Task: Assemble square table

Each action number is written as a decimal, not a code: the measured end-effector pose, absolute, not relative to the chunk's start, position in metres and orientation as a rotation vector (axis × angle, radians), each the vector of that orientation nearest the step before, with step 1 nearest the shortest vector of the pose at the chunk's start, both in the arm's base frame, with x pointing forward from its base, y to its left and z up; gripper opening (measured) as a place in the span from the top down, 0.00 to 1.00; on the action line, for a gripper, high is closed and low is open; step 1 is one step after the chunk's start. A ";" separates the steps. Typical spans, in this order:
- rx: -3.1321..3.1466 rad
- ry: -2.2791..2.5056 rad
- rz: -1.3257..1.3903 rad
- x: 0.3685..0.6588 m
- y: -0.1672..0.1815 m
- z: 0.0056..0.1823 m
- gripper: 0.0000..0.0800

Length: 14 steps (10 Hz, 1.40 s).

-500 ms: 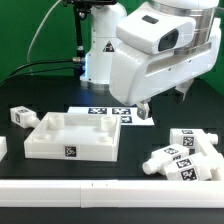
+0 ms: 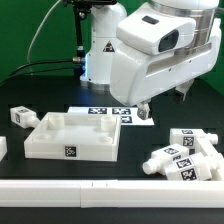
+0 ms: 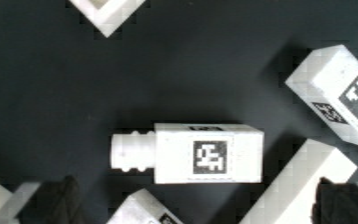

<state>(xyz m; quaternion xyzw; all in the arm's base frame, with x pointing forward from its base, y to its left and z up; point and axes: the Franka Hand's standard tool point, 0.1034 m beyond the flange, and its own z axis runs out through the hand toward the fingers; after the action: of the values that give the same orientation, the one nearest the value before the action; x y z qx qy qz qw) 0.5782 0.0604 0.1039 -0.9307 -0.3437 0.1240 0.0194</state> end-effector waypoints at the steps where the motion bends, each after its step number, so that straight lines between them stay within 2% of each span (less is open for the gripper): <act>1: -2.888 -1.067 0.385 0.578 0.060 0.104 0.19; 4: -2.859 -1.245 0.140 0.594 0.055 0.090 0.19; 8: -2.867 -1.224 0.148 0.592 0.057 0.088 0.19; 10: -2.946 -1.087 -0.026 0.595 0.069 0.084 0.19; 14: -2.947 -1.083 -0.024 0.594 0.067 0.081 0.19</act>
Offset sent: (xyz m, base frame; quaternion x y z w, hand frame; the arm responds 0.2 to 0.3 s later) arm 0.0214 -0.0159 -0.0095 -0.1362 0.1598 -0.1775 0.9615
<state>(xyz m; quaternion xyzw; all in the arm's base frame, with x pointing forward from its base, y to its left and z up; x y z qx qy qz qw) 0.5936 0.0668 0.0812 -0.9386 -0.3449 -0.0076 0.0012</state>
